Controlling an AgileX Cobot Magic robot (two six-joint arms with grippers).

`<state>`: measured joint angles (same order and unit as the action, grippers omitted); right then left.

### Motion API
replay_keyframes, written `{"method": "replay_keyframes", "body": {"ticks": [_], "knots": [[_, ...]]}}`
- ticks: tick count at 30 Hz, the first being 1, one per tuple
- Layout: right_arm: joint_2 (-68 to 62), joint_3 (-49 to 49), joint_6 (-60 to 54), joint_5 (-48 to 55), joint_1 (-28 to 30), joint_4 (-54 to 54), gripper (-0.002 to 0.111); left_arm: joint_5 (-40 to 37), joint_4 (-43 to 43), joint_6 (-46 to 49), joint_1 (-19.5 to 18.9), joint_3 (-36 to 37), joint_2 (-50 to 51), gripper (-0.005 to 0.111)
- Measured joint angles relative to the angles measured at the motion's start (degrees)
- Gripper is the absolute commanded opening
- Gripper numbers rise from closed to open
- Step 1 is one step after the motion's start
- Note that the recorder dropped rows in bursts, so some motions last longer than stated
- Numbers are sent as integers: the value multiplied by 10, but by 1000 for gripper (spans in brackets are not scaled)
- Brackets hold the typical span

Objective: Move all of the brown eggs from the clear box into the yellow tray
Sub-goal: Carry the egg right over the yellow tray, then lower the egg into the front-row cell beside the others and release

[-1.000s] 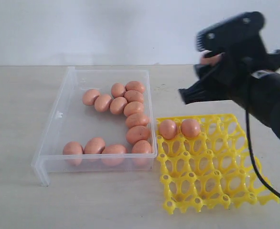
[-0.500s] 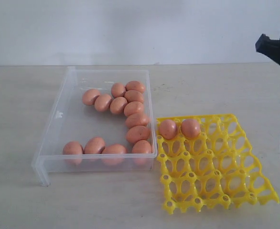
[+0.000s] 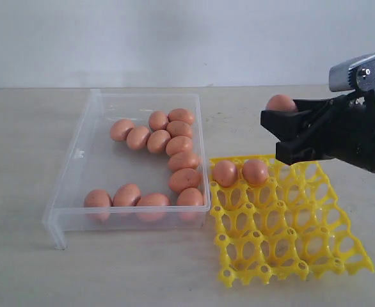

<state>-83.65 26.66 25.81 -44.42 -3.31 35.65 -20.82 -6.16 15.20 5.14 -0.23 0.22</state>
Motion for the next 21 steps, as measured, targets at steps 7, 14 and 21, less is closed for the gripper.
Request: {"method": "replay_keyframes", "body": {"ticks": [7, 14, 21], "knots": [[-64, -28, 16, -42, 73, 0, 0, 0, 0, 0, 0, 0, 0, 4], [-208, -31, 10, -137, 98, 68, 0, 0, 0, 0, 0, 0, 0, 4], [-227, -29, -45, -163, 99, 35, 0, 0, 0, 0, 0, 0, 0, 4]]}}
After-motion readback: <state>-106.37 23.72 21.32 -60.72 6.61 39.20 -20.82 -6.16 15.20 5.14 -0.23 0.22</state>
